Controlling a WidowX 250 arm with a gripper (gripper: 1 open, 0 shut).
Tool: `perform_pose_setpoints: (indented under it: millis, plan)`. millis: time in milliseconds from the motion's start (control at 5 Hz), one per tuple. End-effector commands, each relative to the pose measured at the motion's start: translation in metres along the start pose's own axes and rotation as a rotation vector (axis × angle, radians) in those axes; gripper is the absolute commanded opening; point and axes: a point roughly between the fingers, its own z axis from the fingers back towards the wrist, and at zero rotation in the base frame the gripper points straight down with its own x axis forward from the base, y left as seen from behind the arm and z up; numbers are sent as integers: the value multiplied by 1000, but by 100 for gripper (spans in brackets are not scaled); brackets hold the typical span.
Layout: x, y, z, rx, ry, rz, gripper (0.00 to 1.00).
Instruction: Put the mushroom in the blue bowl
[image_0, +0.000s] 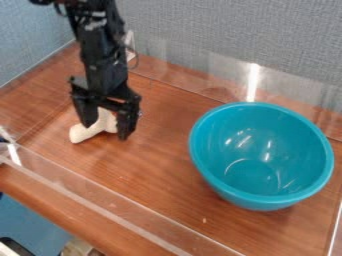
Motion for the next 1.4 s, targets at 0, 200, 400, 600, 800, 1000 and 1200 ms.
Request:
perform_pose_setpoints:
  millis: [0, 200, 400, 600, 800, 1000, 1200]
  plan:
    - [6, 9, 0, 14, -27, 7, 100]
    - [7, 13, -6, 14, -20, 15, 100]
    - [7, 15, -11, 14, -14, 21, 100]
    - [7, 17, -15, 15, -9, 27, 100]
    - [7, 18, -18, 15, -5, 31, 0]
    - [6, 19, -17, 16, -4, 25, 0]
    - [5, 19, -10, 15, -8, 19, 0]
